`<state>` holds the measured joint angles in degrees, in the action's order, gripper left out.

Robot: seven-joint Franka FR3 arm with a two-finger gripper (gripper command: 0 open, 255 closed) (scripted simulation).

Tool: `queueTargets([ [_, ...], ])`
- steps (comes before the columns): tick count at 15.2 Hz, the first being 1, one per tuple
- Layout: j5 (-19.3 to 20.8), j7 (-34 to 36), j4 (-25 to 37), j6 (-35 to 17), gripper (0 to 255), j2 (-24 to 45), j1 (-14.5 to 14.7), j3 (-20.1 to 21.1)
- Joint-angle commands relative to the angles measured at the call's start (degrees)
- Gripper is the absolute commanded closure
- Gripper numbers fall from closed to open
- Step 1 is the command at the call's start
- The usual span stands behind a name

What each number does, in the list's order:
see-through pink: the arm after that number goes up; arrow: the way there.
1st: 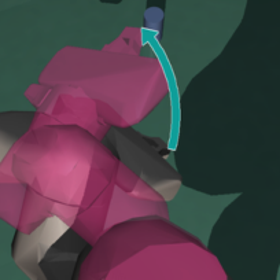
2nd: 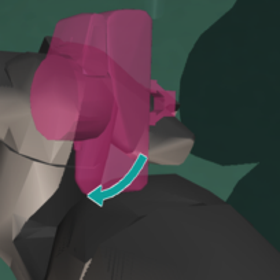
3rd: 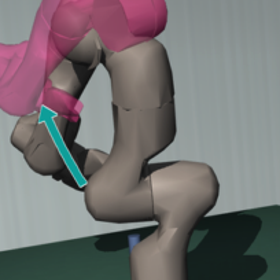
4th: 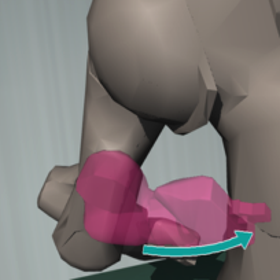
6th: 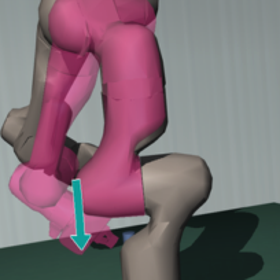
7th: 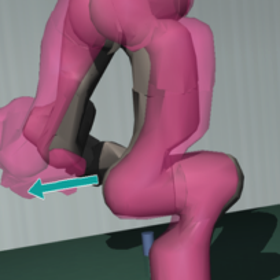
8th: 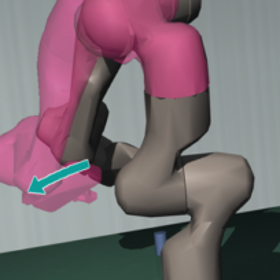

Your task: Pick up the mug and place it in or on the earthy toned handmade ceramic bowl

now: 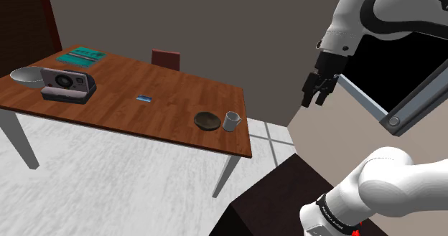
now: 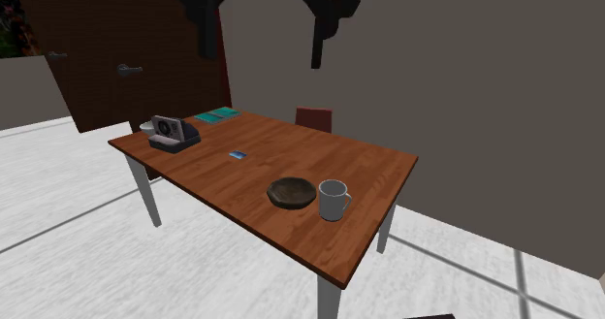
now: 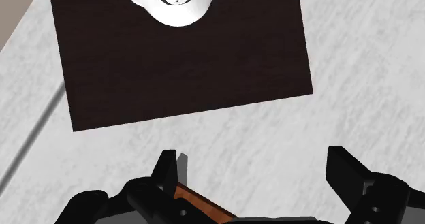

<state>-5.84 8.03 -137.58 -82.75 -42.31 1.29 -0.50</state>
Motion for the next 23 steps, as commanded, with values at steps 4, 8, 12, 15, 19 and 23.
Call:
queueTargets([
  [4,1.1,-1.6,-2.7,-6.5,0,3.1,-0.3,-0.4],
  [8,2.4,-3.6,-5.1,-15.3,0,8.4,-0.6,-0.9],
  [12,3.6,-5.3,-6.1,-24.0,0,15.0,-1.0,-1.5],
  [15,4.3,-6.5,-6.0,-30.3,0,20.6,-1.3,-1.9],
  [19,5.1,-7.9,-4.5,-38.2,0,28.8,-1.6,-2.5],
  [23,5.7,-9.2,-1.7,-45.2,0,37.4,-1.9,-3.0],
])
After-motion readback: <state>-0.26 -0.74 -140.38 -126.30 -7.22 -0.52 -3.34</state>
